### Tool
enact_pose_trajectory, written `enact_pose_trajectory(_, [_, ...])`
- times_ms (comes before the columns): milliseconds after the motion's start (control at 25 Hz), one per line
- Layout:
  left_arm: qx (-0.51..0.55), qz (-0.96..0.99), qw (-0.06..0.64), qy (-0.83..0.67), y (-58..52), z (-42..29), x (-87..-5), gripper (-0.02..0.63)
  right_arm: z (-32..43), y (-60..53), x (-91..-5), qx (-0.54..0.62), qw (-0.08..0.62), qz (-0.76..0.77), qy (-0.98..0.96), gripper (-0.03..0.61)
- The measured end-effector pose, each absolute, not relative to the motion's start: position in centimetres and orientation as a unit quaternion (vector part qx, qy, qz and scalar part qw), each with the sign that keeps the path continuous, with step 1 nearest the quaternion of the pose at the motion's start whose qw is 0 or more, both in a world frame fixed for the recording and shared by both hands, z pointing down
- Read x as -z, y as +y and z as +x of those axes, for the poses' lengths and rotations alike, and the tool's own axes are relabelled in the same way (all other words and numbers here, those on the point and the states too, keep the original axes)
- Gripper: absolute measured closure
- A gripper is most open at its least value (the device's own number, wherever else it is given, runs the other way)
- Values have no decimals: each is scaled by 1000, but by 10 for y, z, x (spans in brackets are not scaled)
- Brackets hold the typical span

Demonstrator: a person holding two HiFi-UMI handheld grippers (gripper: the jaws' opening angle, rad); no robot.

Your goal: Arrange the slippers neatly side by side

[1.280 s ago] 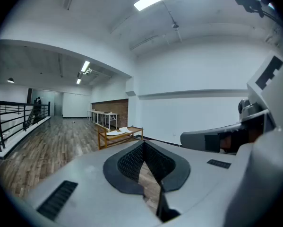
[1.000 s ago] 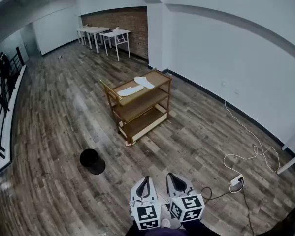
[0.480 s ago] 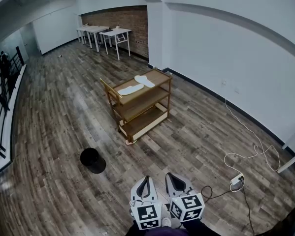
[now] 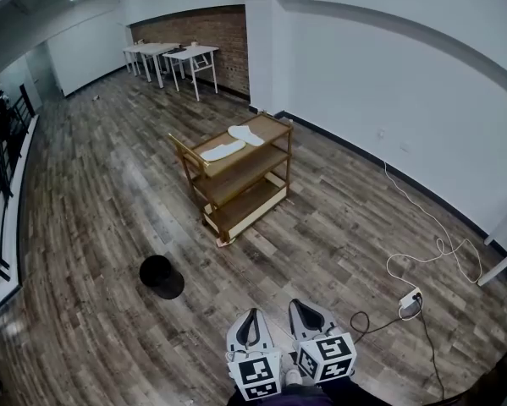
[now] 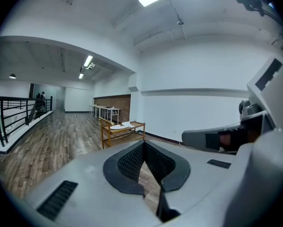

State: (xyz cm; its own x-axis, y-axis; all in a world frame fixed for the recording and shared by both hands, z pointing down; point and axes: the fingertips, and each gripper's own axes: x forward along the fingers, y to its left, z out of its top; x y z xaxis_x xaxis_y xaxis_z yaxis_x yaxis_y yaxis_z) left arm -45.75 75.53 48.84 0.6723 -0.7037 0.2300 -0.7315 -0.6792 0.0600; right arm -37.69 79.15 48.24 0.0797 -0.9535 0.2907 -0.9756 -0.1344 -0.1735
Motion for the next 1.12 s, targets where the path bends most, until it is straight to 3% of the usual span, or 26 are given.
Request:
enact_pose_trajectory(640, [-112,911,94,-385,755,-469,-515,612,-382,803,-500,-180,52,748,-637,580])
enact_pose_trajectory(1120, [-106,920,67,-371,716,-370,-492,612,-289,764,-485,-173,25,753,-635,580])
